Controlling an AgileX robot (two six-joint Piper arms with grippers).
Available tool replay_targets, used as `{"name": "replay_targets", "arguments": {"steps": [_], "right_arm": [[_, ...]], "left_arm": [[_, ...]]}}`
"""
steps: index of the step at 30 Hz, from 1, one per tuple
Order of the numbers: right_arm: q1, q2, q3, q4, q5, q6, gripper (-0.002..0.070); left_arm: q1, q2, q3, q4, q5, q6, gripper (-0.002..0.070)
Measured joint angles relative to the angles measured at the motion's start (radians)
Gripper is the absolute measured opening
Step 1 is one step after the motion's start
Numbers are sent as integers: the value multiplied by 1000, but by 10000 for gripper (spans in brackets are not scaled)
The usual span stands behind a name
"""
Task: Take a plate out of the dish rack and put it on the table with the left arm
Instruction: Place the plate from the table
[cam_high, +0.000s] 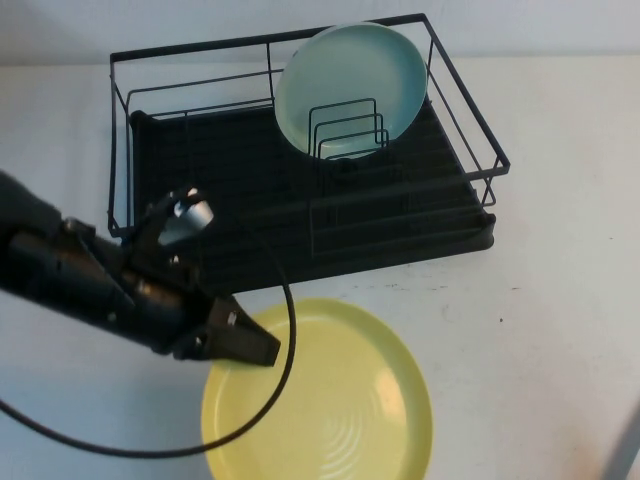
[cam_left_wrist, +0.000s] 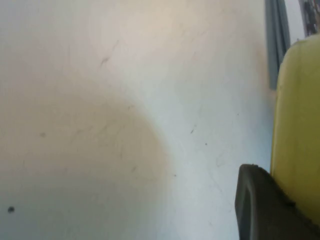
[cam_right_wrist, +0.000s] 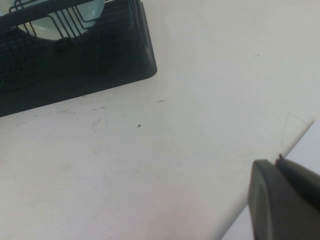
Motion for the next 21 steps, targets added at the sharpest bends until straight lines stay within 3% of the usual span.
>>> {"name": "replay_targets", "arguments": {"steps": [4, 8, 14, 21], "right_arm": [[0, 0, 0, 0, 0, 0, -20], [0, 0, 0, 0, 0, 0, -20], [0, 0, 0, 0, 0, 0, -20], [0, 0, 0, 0, 0, 0, -20]], "left_arm": [[0, 0, 204, -134, -221, 60, 72], [0, 43, 268, -279, -393, 117, 72], [0, 127, 270, -554, -411, 320, 72], [0, 188, 270, -651, -391, 494, 84]]}}
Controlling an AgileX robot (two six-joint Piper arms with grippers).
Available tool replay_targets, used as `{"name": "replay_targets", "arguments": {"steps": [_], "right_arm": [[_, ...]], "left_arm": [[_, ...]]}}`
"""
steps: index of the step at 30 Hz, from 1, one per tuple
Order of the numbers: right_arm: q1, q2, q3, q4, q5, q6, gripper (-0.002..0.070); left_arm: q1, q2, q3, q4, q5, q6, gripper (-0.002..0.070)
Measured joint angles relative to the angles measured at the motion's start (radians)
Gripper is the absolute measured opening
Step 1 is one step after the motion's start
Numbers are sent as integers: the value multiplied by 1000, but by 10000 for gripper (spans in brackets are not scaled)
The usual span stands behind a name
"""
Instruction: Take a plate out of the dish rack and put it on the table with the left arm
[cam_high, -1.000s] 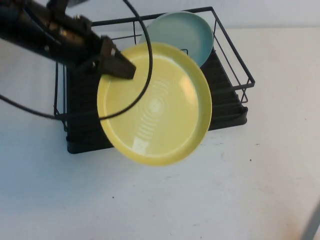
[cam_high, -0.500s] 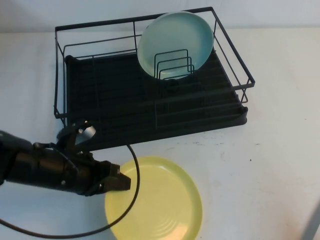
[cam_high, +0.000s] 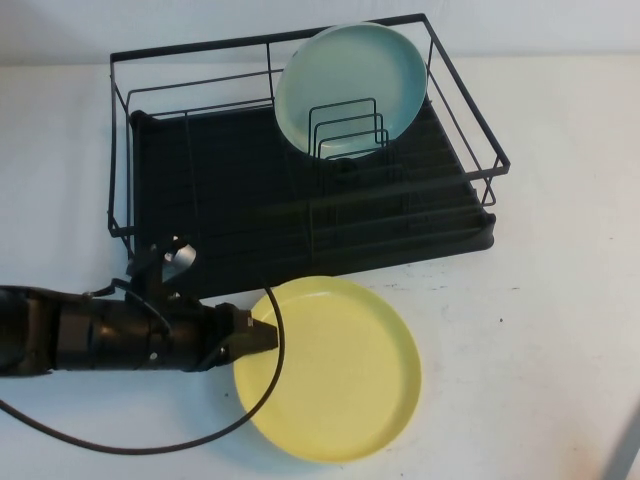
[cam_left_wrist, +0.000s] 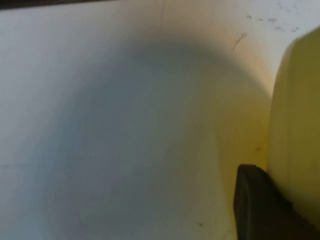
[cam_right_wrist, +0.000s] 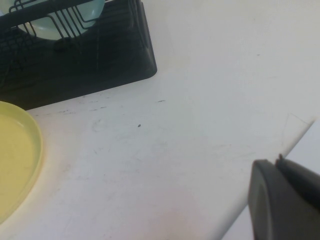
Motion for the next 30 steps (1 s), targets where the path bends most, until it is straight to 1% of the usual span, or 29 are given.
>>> {"name": "replay_targets", "arguments": {"steps": [1, 3, 8, 10, 13, 18, 21, 22, 23, 24, 26, 28, 30], "right_arm": [[0, 0, 0, 0, 0, 0, -20], [0, 0, 0, 0, 0, 0, -20], [0, 0, 0, 0, 0, 0, -20], [0, 0, 0, 0, 0, 0, -20], [0, 0, 0, 0, 0, 0, -20], [0, 0, 0, 0, 0, 0, -20], [0, 0, 0, 0, 0, 0, -20], [0, 0, 0, 0, 0, 0, -20], [0, 0, 0, 0, 0, 0, -20], [0, 0, 0, 0, 0, 0, -20], [0, 0, 0, 0, 0, 0, -20], [0, 0, 0, 0, 0, 0, -20], [0, 0, 0, 0, 0, 0, -20]], "left_arm": [[0, 2, 0, -1, 0, 20, 100], [0, 4, 0, 1, -17, 53, 160], [0, 8, 0, 11, -42, 86, 384], [2, 8, -5, 28, -42, 93, 433], [21, -17, -20, 85, -42, 97, 463], [82, -135, -45, 228, -40, 57, 468], [117, -238, -59, 364, -42, -20, 433], [124, -279, -65, 416, -46, -60, 403], [127, -320, -70, 469, -49, -103, 358], [129, -353, -73, 509, -49, -137, 296], [129, -434, -74, 589, -41, -191, 143], [129, -508, -74, 635, -13, -217, 65], [129, -568, -74, 661, 18, -243, 29]]}}
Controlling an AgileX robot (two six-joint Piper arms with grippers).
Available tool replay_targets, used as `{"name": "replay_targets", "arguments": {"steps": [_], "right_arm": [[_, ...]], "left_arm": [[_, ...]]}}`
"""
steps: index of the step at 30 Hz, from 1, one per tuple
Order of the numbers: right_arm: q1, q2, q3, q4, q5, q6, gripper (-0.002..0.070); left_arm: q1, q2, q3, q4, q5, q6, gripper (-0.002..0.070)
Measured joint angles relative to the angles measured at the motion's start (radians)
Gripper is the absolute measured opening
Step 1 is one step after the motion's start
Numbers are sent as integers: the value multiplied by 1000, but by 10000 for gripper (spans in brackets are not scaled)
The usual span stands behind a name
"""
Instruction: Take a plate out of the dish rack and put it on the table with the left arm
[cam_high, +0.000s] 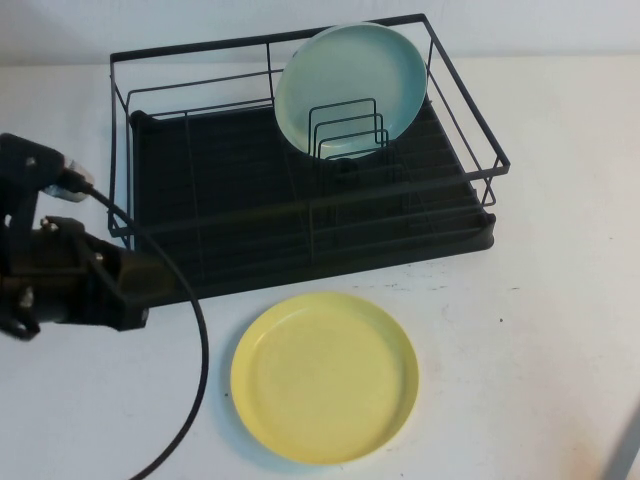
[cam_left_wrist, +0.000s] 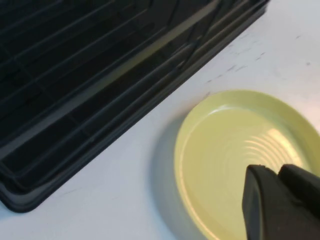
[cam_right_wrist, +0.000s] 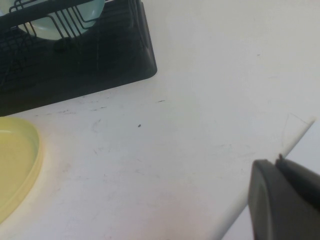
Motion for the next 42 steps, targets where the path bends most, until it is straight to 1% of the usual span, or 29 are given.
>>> {"name": "replay_targets", "arguments": {"steps": [4, 10, 14, 18, 21, 26, 30, 34, 42], "right_arm": [[0, 0, 0, 0, 0, 0, -20], [0, 0, 0, 0, 0, 0, -20], [0, 0, 0, 0, 0, 0, -20], [0, 0, 0, 0, 0, 0, -20], [0, 0, 0, 0, 0, 0, -20], [0, 0, 0, 1, 0, 0, -20], [0, 0, 0, 1, 0, 0, -20], [0, 0, 0, 1, 0, 0, -20], [0, 0, 0, 1, 0, 0, -20]], "left_arm": [[0, -118, 0, 47, 56, -55, 6], [0, -356, 3, 254, 139, -224, 2], [0, -513, 39, 321, 226, -294, 1], [0, -612, 46, 407, 269, -355, -1], [0, -648, 46, 475, 284, -462, -1], [-9, -658, 46, 575, 295, -700, -1], [-50, -664, 79, 623, 234, -800, -2], [-59, -705, 157, 632, 118, -829, -3], [-59, -913, 428, 609, -244, -835, -3]]}}
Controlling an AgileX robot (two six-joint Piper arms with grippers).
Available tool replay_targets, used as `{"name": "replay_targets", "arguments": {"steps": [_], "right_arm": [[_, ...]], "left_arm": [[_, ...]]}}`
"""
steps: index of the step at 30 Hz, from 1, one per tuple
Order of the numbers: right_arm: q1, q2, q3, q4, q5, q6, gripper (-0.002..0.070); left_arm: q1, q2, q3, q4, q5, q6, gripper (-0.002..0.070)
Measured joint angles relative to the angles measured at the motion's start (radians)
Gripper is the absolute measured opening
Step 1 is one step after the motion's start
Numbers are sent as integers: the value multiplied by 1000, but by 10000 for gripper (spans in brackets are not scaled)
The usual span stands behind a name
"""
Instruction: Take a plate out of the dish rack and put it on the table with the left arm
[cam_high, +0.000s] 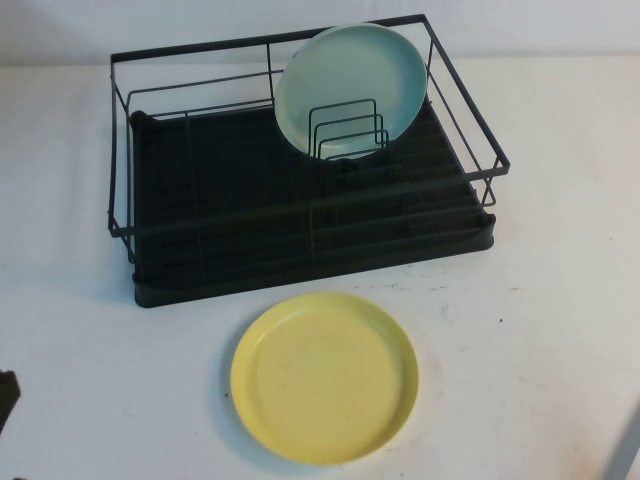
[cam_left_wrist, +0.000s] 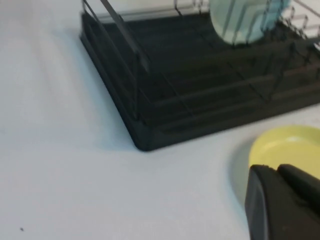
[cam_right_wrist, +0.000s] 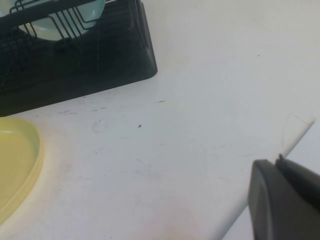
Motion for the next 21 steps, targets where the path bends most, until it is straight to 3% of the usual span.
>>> {"name": "replay_targets", "arguments": {"steps": [7, 12, 15, 17, 21], "right_arm": [[0, 0, 0, 0, 0, 0, -20], [0, 0, 0, 2, 0, 0, -20], [0, 0, 0, 2, 0, 0, -20], [0, 0, 0, 2, 0, 0, -20], [0, 0, 0, 14, 0, 0, -20]], "left_arm": [[42, -233, 239, 122, -254, -66, -3], [71, -295, 367, 424, -371, -381, -3], [71, -295, 379, 458, -373, -466, -3], [71, -295, 379, 448, -343, -452, -3], [71, -295, 379, 324, -248, -254, -3]]}}
